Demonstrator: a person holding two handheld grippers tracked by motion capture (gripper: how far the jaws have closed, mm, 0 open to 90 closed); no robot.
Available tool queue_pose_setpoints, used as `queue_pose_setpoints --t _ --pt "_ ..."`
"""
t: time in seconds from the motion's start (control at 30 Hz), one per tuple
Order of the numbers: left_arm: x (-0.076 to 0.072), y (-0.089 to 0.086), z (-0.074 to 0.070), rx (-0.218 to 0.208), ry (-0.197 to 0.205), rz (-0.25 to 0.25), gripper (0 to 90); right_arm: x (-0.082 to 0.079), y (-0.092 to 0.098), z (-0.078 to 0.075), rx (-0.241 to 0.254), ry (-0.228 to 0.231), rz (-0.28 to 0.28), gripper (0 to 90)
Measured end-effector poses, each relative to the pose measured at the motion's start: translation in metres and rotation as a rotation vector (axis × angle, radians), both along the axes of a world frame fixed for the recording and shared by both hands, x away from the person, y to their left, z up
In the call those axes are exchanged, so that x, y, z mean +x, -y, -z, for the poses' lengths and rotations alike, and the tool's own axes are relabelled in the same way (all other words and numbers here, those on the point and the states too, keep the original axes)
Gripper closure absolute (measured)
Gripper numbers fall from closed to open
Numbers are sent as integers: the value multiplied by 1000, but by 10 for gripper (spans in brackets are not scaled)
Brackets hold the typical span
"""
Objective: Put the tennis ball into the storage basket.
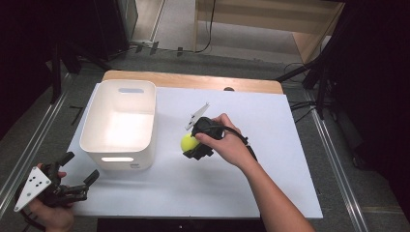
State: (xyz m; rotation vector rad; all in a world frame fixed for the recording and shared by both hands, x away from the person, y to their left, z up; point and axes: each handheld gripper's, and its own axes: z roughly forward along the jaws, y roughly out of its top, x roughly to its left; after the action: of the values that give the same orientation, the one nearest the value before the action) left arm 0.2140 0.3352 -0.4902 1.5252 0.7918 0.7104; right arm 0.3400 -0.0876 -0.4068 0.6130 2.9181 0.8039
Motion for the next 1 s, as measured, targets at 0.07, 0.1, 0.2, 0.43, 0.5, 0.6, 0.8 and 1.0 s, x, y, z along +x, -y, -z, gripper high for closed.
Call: queue_pose_setpoints --t 0.07,0.1,0.2,0.43,0.5,0.6,0.8,1.0 --pt "0 0 0 1 0 1 0 0 -2 -3 1 -1 -2 230" --pt "0 0 0 1 0 0 0 1 -2 -4 -2 1 0 231" --pt "0 0 0 -1 1 1 0 2 -4 -7 -2 2 -4 230" --pt "0 0 0 -2 4 3 0 4 -8 -15 -5 11 -13 230" --pt "0 0 0 -4 4 3 0 5 -9 -17 -4 7 -17 231" --pt "0 0 0 -4 3 4 0 5 -11 -20 -7 11 -23 230" --pt "0 0 0 -3 3 6 0 8 -14 -24 -4 13 -34 231" --pt "0 0 0 -5 3 7 0 9 -19 -28 0 14 -44 231"
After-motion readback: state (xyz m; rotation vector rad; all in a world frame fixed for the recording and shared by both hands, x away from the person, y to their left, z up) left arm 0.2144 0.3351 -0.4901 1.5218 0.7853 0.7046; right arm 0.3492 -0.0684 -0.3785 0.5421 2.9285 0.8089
